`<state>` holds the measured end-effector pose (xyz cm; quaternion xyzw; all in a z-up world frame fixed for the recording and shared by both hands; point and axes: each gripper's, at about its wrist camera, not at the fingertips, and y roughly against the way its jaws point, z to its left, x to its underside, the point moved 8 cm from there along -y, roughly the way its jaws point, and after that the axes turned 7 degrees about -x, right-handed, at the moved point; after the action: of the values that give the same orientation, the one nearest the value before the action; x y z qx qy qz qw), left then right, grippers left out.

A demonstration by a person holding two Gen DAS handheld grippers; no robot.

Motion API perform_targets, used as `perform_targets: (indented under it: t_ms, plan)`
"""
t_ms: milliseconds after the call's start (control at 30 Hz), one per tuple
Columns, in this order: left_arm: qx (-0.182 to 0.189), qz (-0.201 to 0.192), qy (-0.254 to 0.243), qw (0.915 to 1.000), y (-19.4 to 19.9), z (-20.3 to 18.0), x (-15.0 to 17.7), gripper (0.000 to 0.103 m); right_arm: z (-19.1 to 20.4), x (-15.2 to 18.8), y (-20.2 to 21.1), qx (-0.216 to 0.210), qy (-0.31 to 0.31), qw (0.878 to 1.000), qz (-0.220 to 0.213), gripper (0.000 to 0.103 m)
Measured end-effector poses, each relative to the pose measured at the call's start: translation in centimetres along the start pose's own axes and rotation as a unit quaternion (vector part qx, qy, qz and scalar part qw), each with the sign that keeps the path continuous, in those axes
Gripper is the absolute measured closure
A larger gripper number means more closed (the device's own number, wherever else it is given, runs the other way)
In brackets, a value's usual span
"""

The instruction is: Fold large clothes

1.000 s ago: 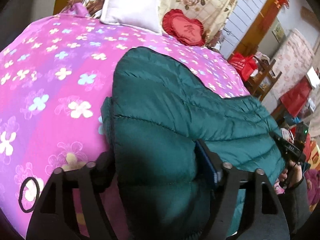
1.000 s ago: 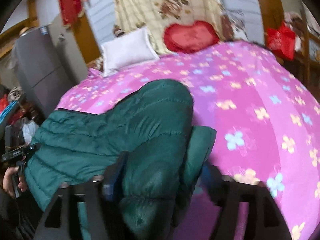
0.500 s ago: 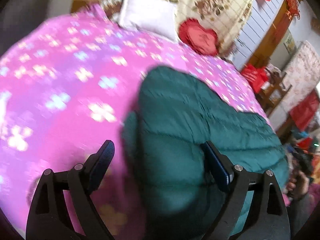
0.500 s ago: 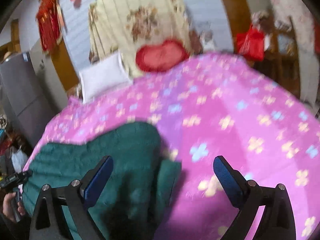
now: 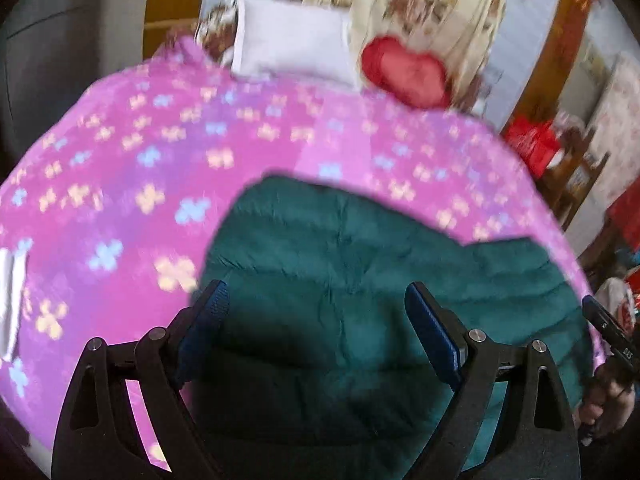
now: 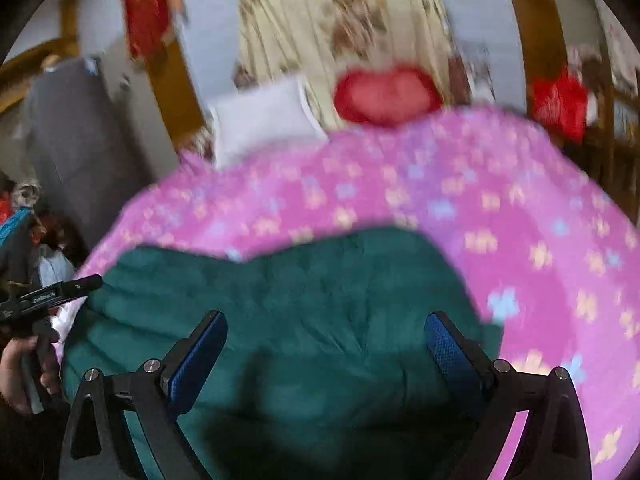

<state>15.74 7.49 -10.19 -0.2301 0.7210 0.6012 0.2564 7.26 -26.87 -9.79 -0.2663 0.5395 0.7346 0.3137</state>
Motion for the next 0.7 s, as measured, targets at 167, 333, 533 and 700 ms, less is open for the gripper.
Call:
perform_targets:
  t_ms: [167,333,533,700]
  plan:
    - [-0.027,-0.010,-0.023,0.9993,-1.1,-0.6,1.4,0.010,-1.8,2.1,-2.4,0.008,-0.015,0.998,0.052,0.002]
    - [-0.037,-0.015,-0.025,0.9989,-1.5,-0.6,1.6,0.004,-1.9,2.3,-2.4,0.010,-0.007,0.999,0.049,0.000]
    - [-0.035,-0.019,-0.019,0.9990,-1.7,-0.4,1.4,0.003,-2.0,2.3,-2.3,0.014,-0.013,0.999,0.044,0.000]
    - [-0.033,-0.010,-0.009,0.9994,-1.9,-0.2,1.3,0.002,-2.0,2.4,-2.3,0.013,-0.011,0.999,0.041,0.000]
